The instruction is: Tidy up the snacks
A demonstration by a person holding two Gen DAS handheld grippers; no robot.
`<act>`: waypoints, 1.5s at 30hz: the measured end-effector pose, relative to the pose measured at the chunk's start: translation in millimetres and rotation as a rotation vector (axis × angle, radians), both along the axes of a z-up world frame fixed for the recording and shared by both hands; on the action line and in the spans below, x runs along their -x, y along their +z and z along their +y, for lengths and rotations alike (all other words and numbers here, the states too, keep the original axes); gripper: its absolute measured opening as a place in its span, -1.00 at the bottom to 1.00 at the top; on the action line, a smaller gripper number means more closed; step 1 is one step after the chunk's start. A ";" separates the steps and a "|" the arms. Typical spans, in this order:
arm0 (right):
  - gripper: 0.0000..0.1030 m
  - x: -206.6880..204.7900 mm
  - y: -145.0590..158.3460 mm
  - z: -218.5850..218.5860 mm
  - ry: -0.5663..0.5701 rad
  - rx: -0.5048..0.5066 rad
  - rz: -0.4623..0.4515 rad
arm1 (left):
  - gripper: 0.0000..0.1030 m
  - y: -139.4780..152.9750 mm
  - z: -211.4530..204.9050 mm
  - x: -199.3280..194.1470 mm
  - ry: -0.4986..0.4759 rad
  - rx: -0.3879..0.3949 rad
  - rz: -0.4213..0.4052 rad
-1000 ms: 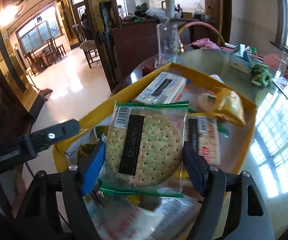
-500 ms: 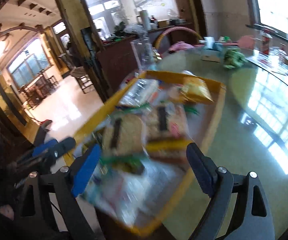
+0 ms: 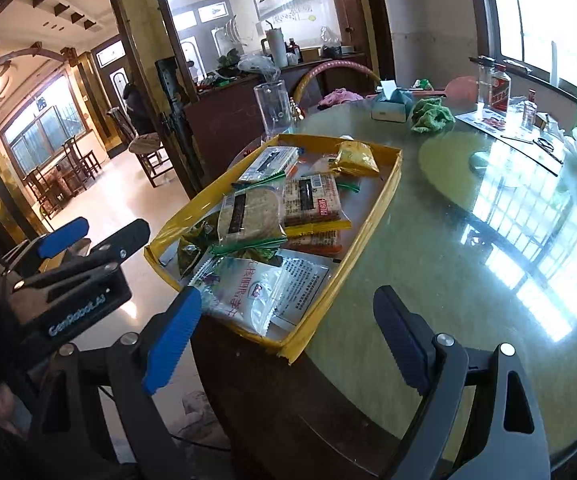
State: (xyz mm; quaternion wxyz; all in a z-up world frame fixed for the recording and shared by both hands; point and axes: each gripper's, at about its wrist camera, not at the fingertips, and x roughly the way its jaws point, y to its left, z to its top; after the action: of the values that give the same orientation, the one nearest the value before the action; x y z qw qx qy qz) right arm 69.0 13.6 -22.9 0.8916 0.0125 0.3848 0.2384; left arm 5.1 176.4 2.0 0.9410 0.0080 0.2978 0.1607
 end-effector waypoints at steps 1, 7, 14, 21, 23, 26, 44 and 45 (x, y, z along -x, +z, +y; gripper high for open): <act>0.71 0.5 -0.1 -0.9 -0.005 0.003 -0.001 | 0.56 0.8 -0.9 0.9 0.002 -0.005 -0.001; 0.71 1.2 -1.1 -1.8 -0.025 0.011 0.014 | 0.56 0.8 -6.4 3.8 0.006 -0.026 -0.005; 0.71 0.1 -5.7 6.8 -0.018 0.032 0.026 | 0.56 -4.6 -5.1 1.3 0.009 -0.040 0.010; 0.71 0.6 -8.3 16.4 -0.002 0.046 0.025 | 0.56 -9.0 0.8 -1.5 0.020 -0.041 0.018; 0.71 -1.2 -9.9 18.8 0.000 0.047 0.030 | 0.56 -10.7 2.6 -2.5 0.025 -0.041 0.021; 0.71 -3.9 -11.6 21.7 -0.001 0.049 0.036 | 0.56 -14.5 8.5 -4.8 0.039 -0.022 0.028; 0.71 -19.7 -17.2 39.5 -0.008 0.067 0.043 | 0.56 -20.6 28.2 -20.0 0.073 -0.020 0.039; 0.71 -20.8 -17.5 40.1 -0.007 0.067 0.044 | 0.56 -21.3 29.8 -21.5 0.076 -0.017 0.039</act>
State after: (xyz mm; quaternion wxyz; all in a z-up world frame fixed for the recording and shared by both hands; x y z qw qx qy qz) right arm 89.8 53.7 -40.4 0.8836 -0.0106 0.4121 0.2221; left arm 26.6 206.2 -19.3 0.9281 0.0080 0.3148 0.1986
